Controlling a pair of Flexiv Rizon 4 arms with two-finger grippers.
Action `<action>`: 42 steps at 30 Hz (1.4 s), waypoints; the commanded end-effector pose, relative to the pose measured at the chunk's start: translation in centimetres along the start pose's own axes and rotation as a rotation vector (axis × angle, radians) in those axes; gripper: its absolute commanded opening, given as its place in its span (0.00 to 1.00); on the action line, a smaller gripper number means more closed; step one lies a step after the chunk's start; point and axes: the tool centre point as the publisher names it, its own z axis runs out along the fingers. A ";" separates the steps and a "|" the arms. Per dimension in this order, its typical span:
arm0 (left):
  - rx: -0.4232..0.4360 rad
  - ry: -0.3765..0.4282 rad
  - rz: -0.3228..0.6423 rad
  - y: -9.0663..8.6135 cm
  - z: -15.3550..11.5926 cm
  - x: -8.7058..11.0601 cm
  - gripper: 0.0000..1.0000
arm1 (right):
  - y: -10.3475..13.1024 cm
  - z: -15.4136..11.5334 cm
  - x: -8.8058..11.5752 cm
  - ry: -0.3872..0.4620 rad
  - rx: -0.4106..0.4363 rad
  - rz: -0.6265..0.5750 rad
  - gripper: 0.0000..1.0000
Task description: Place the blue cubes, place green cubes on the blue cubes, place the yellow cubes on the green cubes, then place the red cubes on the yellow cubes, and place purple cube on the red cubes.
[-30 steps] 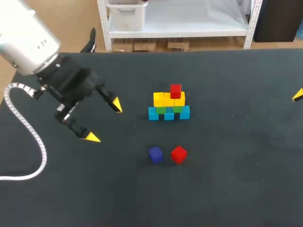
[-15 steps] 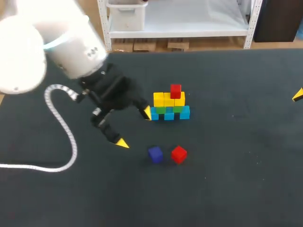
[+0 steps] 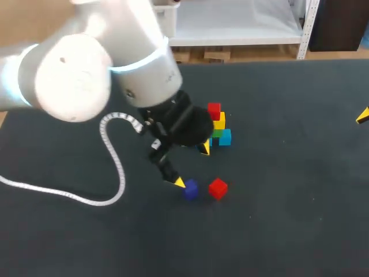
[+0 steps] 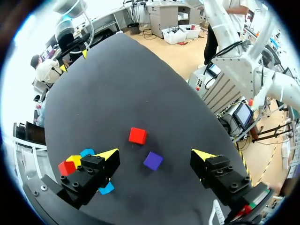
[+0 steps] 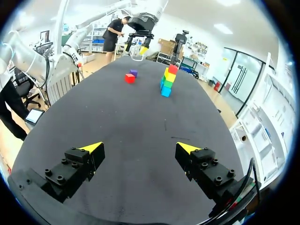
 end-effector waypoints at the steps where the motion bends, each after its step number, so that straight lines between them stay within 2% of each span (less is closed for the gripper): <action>1: 0.067 0.044 -0.025 1.1 1.2 -1.0 1.00 | 0.0 0.1 0.1 -0.002 0.000 -0.001 1.00; 9: 0.059 0.033 -0.005 1.9 3.0 -2.9 1.00 | 0.0 0.1 0.1 -0.002 0.000 -0.001 1.00; 18: 0.043 -0.011 0.099 2.4 5.0 -4.3 1.00 | 0.0 0.1 0.1 -0.002 0.000 -0.001 1.00; 22: 0.052 0.024 0.118 2.2 6.3 -3.7 1.00 | 0.0 0.1 0.1 -0.002 0.000 -0.001 1.00; 27: 0.066 0.023 0.111 2.6 7.5 -2.9 1.00 | 0.0 0.1 0.1 -0.002 0.000 -0.001 1.00; 42: 0.093 0.035 0.110 4.3 9.6 -1.9 1.00 | 0.0 0.1 0.1 -0.002 0.000 -0.001 1.00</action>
